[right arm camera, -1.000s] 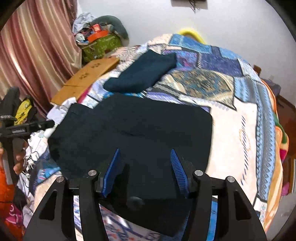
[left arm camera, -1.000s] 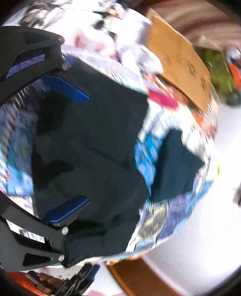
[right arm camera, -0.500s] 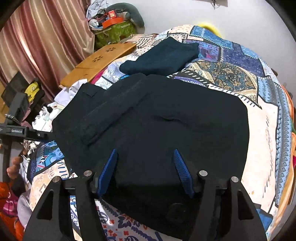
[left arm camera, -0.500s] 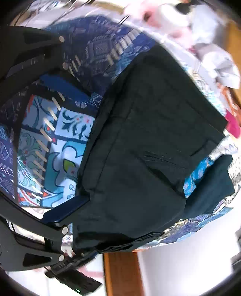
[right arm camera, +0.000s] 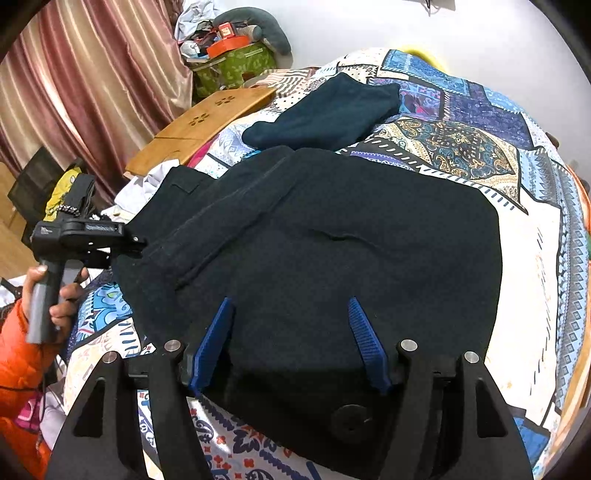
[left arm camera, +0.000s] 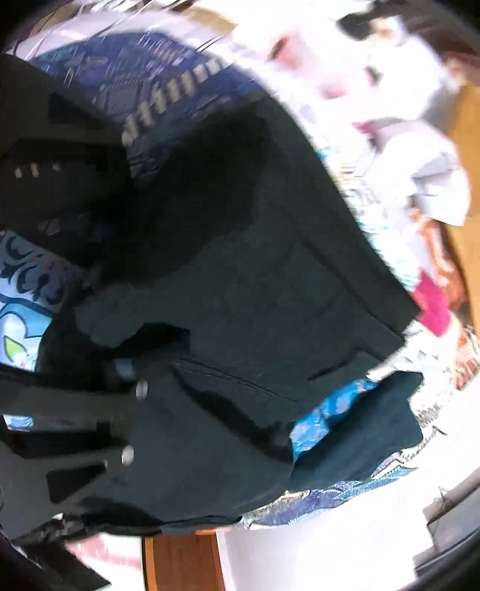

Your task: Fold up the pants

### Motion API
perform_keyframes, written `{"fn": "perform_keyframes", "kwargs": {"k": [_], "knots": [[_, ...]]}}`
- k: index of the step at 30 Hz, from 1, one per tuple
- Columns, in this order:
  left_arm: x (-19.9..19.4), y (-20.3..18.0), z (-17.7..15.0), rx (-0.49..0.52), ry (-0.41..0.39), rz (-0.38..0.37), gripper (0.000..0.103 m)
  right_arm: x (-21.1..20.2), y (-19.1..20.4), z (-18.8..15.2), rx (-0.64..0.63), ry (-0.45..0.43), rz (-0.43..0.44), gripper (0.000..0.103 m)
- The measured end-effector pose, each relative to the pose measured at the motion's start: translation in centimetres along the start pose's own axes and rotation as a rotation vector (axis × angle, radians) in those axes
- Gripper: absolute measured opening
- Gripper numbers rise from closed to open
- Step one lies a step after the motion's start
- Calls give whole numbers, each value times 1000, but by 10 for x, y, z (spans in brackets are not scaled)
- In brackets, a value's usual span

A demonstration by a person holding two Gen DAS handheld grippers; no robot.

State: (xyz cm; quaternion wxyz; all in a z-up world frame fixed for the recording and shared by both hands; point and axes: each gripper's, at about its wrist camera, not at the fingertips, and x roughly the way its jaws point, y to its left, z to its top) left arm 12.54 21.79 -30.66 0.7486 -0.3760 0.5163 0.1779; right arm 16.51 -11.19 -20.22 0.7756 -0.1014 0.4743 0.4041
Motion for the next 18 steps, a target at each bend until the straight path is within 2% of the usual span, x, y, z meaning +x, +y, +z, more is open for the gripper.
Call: {"fn": "perform_keyframes", "kwargs": {"k": [3,6,8,10,13,18], "knots": [[-21,-21,-3,105,-128,80,22,0,0,0,5,-1,5,63],[-48,-53,-4,256,-253,146,16,-2,-2,0,15,-5,8,63],[-68,-69,-3,338,-322,157,15,-3,-3,0,27,-9,14,63],[-92,-90,0,406,-386,140,14,-4,-4,-1,37,-12,20,63],[-129,-126,4,488,-454,68,13,-4,-5,-2,42,-12,23,63],[-183,-195,1,605,-550,-86,12,-2,-4,-2,39,-9,22,64]]}}
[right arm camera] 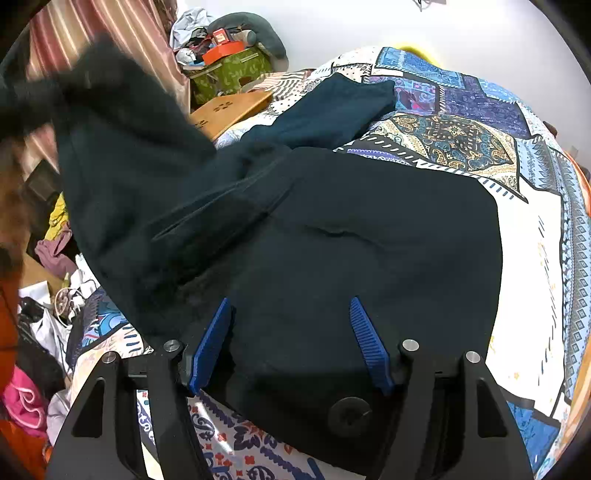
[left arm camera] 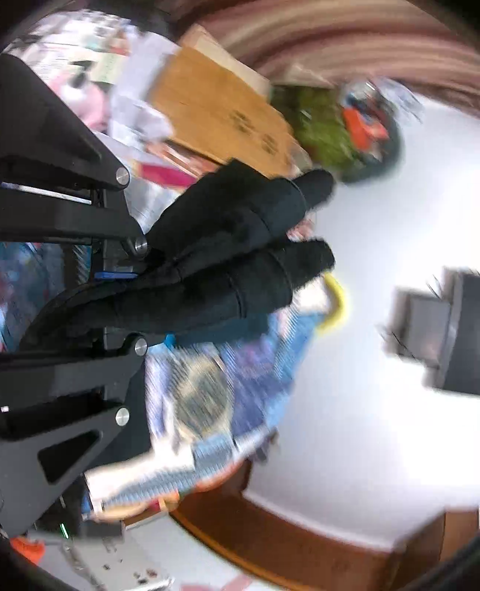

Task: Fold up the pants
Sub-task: 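Grasp a trouser leg with the left gripper and lift it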

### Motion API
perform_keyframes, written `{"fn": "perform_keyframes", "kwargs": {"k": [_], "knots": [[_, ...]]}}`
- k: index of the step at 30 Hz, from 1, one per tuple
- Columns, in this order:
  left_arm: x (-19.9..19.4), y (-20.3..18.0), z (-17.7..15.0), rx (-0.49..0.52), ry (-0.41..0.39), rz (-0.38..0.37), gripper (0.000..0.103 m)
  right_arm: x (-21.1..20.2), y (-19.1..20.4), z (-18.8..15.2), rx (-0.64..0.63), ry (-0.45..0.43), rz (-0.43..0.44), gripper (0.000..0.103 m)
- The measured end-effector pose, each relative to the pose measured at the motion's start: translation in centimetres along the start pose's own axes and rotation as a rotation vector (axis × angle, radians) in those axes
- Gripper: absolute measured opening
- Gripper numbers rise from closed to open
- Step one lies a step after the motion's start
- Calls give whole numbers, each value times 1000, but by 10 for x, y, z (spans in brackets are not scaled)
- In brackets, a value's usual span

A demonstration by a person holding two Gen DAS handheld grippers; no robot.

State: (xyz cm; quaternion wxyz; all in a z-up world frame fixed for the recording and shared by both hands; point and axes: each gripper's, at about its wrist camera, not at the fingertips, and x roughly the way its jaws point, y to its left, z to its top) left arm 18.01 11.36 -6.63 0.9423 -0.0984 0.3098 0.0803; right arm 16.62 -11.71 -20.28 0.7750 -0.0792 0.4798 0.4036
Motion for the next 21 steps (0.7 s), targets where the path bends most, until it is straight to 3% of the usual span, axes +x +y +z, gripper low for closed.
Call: {"fn": "perform_keyframes", "kwargs": {"k": [3,7,14,21], "knots": [[-13,-42,16,92,-56,-102,12,0,-4,1,17,8,20,64],[-19,-90,21,204,-67,-206,12,0,-4,1,11,16,18,64],[17,-125,6,233,98,-376,12,-45,-25,-15,106,-31,-19,63],[51,-175,-65,373,253,-444,12,-101,-65,-51,219,-78,-138,63]]}}
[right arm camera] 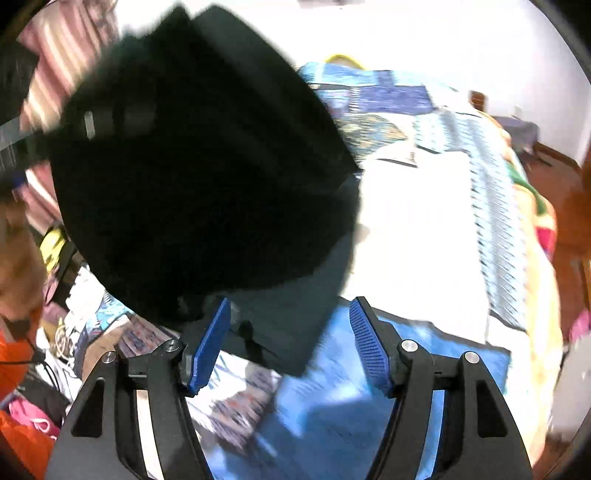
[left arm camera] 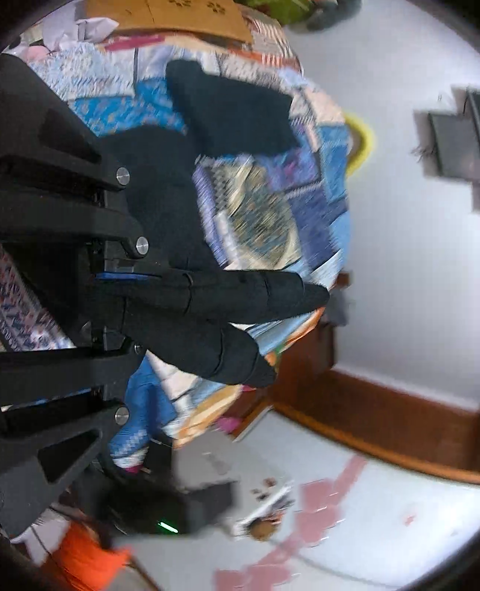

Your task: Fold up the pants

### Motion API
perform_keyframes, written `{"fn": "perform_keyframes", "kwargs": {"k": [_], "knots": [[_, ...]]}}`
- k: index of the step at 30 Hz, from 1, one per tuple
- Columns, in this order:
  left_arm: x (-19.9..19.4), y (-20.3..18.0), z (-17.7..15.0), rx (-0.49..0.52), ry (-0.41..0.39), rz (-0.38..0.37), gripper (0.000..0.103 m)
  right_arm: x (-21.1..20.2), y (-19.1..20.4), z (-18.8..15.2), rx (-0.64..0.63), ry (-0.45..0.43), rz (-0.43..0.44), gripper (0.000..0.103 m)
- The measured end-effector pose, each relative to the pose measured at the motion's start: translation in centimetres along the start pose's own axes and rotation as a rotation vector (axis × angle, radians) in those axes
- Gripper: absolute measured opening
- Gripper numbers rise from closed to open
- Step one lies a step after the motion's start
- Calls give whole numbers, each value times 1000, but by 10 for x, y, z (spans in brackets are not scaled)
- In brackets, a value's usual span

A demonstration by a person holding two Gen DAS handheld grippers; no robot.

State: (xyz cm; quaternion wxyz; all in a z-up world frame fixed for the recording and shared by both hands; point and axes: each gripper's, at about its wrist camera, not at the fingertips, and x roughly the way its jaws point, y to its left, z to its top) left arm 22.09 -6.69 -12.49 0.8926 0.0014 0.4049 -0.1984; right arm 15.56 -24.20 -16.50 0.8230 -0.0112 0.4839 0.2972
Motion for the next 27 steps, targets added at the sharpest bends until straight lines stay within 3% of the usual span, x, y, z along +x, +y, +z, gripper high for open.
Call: {"fn": "perform_keyframes", "kwargs": {"k": [4,10,11,13,14,15,23,25,27], "knots": [[24,-31,-27,106,69,15,12,-5,-10,-9,19,5,-25,63],[50,-31,-62,117,240,-9,20,-6,-10,-20,51,-3,4,63],[47,-29,-63,115,237,-6,22,-5,-9,-20,56,-3,9,63],[40,-25,-61,105,245,0,35,-2,-6,-20,60,2,21,63],[36,-23,-60,94,247,-8,55,-1,-5,-20,58,5,25,63],[31,-19,-59,80,234,-21,66,0,-3,-21,55,8,30,63],[2,34,-21,-2,132,51,81,4,11,-28,24,36,69,63],[5,51,-10,-45,133,27,81,4,14,-28,24,35,86,63],[5,69,4,-120,133,-77,81,4,17,-28,21,33,99,63]]}}
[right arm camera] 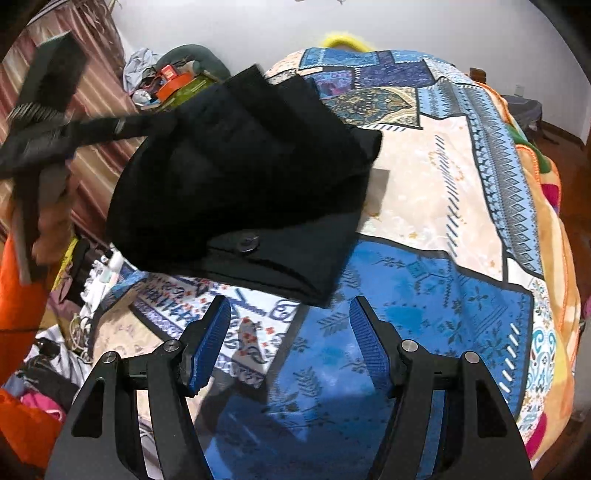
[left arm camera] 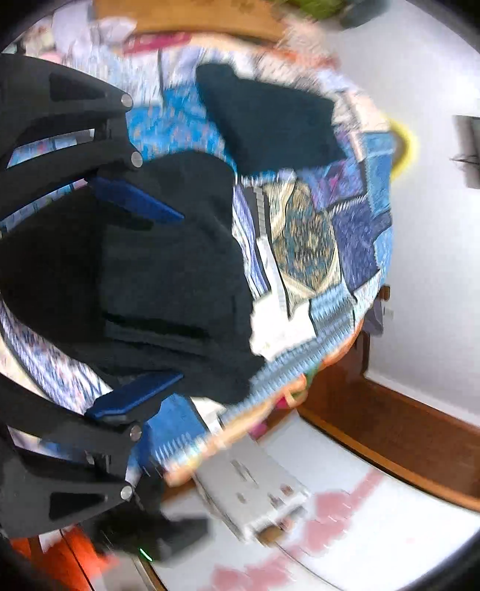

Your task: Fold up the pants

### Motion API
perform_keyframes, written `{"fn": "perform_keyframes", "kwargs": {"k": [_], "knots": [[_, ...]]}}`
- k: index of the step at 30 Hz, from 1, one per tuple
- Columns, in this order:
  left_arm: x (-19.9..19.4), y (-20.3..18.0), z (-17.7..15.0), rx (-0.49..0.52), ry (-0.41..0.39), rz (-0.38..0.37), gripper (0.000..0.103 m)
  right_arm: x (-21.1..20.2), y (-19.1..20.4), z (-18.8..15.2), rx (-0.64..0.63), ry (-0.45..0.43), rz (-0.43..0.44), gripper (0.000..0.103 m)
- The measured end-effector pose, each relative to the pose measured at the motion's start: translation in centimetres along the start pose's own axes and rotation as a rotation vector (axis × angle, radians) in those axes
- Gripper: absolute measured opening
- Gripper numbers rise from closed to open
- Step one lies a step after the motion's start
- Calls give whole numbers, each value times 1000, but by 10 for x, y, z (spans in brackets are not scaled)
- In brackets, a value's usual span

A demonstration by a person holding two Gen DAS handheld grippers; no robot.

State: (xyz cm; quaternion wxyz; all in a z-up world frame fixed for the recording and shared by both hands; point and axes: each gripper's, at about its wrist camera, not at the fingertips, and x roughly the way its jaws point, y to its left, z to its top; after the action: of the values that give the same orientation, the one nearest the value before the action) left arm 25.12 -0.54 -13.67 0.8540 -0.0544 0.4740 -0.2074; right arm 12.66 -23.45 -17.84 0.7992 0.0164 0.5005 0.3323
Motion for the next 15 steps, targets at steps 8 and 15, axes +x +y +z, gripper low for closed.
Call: {"fn": "perform_keyframes", "kwargs": {"k": [8,15], "knots": [[-30,18,37,4,-182,141,98,16,4,3,13,28,27,63],[53,73,57,63,-29,489,98,14,0,5,41,13,37,64]]}}
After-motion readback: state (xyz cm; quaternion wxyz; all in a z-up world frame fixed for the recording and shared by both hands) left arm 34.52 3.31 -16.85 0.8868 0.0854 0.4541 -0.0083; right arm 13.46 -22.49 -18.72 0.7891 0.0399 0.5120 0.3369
